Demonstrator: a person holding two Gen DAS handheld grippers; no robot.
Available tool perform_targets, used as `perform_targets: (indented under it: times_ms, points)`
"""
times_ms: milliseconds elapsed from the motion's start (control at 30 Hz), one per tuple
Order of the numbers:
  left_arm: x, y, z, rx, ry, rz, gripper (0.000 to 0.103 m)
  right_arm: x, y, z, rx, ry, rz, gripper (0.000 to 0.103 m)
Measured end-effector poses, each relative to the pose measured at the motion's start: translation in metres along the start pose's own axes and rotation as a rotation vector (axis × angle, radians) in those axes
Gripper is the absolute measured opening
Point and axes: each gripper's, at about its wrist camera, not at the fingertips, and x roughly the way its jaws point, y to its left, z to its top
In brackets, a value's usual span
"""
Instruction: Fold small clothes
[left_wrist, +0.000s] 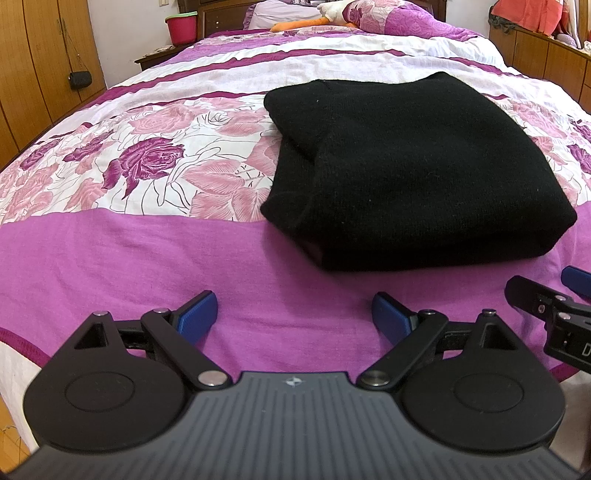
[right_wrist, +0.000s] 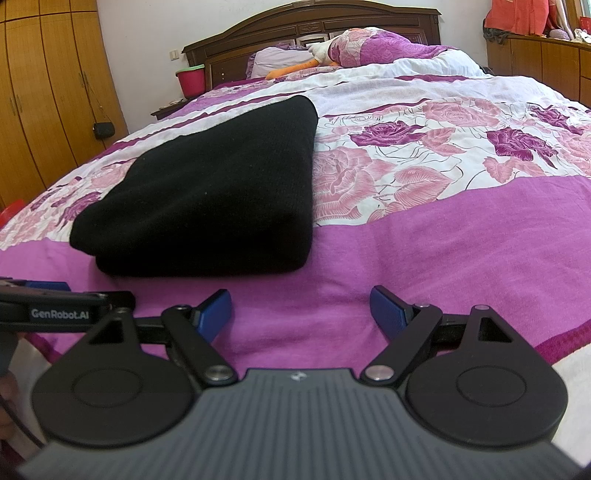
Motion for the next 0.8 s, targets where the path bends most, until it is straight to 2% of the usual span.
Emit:
perform_targets:
  times_ms: [800]
  points:
    - [-0.0015, -0.0001, -0.0010, 0.002, -0.002, -0.005, 0.094, 0.0000, -0.0003, 0.0001, 0.000, 0.000, 0.000, 0.084]
